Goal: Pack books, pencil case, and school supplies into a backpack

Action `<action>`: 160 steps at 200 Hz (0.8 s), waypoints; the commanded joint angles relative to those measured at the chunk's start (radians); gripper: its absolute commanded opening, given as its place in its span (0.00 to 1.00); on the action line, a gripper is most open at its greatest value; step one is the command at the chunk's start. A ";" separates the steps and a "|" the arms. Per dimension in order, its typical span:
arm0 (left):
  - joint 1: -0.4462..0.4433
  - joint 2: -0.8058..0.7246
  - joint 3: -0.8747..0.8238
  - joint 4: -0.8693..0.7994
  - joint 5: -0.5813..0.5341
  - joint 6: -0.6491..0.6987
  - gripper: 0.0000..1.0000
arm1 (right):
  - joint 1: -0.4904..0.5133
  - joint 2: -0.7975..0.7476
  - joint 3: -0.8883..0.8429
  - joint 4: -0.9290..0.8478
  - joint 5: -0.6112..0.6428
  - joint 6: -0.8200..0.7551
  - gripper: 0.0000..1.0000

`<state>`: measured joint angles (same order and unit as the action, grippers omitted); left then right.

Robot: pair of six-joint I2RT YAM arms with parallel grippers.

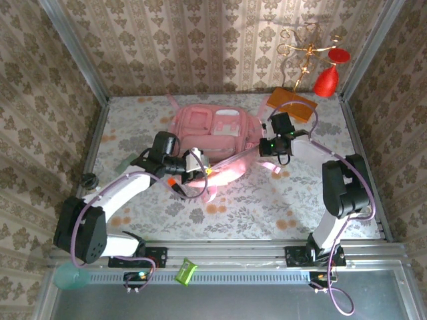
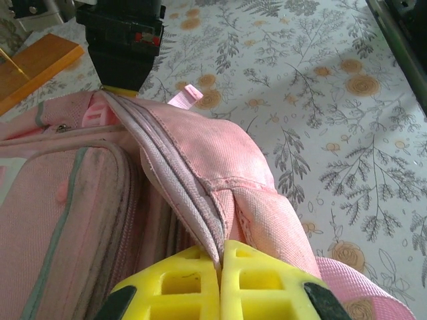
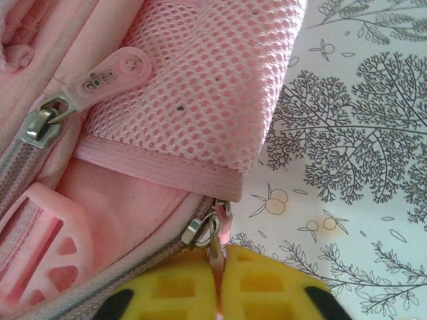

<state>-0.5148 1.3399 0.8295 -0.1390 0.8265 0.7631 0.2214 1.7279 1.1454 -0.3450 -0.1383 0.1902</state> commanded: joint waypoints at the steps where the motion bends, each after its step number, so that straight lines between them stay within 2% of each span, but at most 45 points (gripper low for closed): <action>1: -0.058 0.041 0.015 0.175 0.032 -0.111 0.00 | -0.054 -0.106 -0.021 0.009 0.104 0.008 0.23; 6: -0.076 0.068 0.027 0.201 0.022 -0.125 0.00 | -0.054 -0.147 -0.040 0.008 0.111 0.010 0.27; 12: -0.097 0.109 0.048 0.226 0.008 -0.138 0.00 | -0.054 -0.194 -0.064 0.007 0.123 0.016 0.36; 17: -0.118 0.141 0.072 0.238 0.000 -0.143 0.00 | -0.054 -0.236 -0.084 0.005 0.135 0.018 0.39; 44: -0.222 0.317 0.237 0.254 -0.009 -0.122 0.00 | -0.052 -0.432 -0.149 -0.024 0.190 0.031 0.41; 77: -0.321 0.480 0.434 0.153 0.006 -0.099 0.00 | -0.053 -0.523 -0.181 -0.047 0.187 0.063 0.45; 96: -0.356 0.497 0.430 0.160 0.013 -0.148 0.31 | -0.053 -0.526 -0.189 -0.054 0.174 0.074 0.47; 110: -0.356 0.459 0.373 0.223 0.033 -0.235 0.49 | -0.051 -0.519 -0.191 -0.055 0.151 0.075 0.49; 115: -0.352 0.435 0.338 0.267 0.032 -0.275 0.62 | -0.049 -0.516 -0.195 -0.049 0.141 0.074 0.49; 118: -0.349 0.419 0.317 0.292 0.030 -0.305 0.66 | -0.047 -0.514 -0.197 -0.044 0.136 0.073 0.49; 139: -0.298 0.296 0.194 0.416 -0.006 -0.466 0.72 | -0.015 -0.455 -0.212 0.040 0.041 0.084 0.50; 146: -0.281 0.260 0.162 0.434 -0.081 -0.528 0.72 | 0.000 -0.414 -0.190 0.046 0.016 0.095 0.51; 160: -0.240 0.206 0.120 0.401 -0.342 -0.672 0.71 | 0.010 -0.302 -0.146 0.057 -0.001 0.113 0.51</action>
<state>-0.8230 1.6531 1.0019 0.1772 0.7650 0.3786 0.2047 1.2823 0.9504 -0.3347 -0.0475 0.2615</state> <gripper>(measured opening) 0.716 0.511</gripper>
